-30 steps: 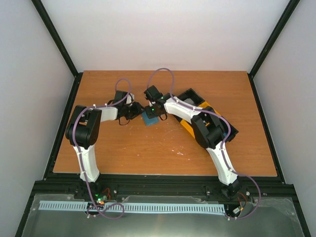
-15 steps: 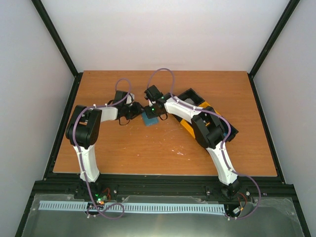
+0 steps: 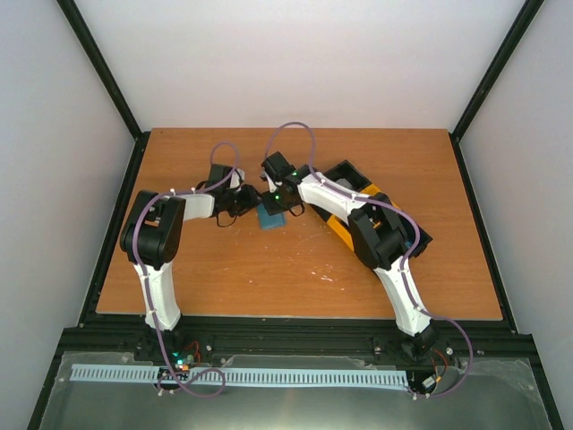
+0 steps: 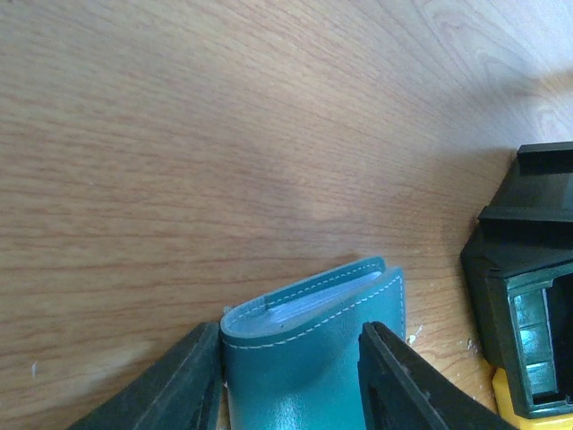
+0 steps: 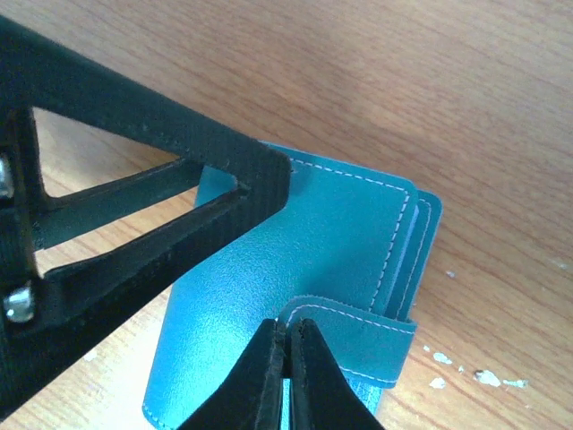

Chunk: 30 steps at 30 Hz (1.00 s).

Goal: Put the credit cards into the card holder
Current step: Close the card holder at the center of the board.

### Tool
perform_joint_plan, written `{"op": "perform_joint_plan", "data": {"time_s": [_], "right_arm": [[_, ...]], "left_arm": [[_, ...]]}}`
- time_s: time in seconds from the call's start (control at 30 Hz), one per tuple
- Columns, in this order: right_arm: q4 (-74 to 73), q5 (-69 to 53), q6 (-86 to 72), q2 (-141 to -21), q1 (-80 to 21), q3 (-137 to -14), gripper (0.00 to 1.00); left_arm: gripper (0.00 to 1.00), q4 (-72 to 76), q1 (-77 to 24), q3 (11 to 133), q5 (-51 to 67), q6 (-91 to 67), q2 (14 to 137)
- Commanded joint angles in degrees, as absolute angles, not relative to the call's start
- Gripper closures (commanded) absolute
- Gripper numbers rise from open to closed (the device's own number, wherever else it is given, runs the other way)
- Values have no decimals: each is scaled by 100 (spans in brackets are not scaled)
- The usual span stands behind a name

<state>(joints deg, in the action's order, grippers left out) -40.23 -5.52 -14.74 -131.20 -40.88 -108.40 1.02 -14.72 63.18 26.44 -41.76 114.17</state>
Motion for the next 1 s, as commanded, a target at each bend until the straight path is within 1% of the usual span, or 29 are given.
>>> {"op": "perform_joint_plan", "data": {"time_s": [0.0,0.17,0.33,0.47,0.6,0.8,0.97], "right_arm": [[-4161,-942,-1284,-13092,-4015,-11003,97],[-4016,-1868,-1078,-13085,-3686,-10834,97],[-3991,-2296,-977,-13121,-3424,-10737,97],[-4165,-2694,-735,-13248,-3366,-10870,97],[-4418,-2685,-523,-13387,-3373,-11046,97],[-4586,-2355,-352,-13394,-3423,-11079,97],[-4603,-2284,-360,-13421,-3483,-11125,97]], "left_arm": [[56,-810,-1615,6115,2437,-4087,11889],[56,-859,-1617,6053,2386,-4096,11703],[52,-860,-1617,5889,2422,-4113,11421],[51,-822,-1617,5726,2589,-4127,11239],[52,-682,-1626,5487,2808,-4221,11069],[51,-604,-1661,5290,2759,-4380,10803],[54,-570,-1685,5319,2744,-4407,10964]]}}
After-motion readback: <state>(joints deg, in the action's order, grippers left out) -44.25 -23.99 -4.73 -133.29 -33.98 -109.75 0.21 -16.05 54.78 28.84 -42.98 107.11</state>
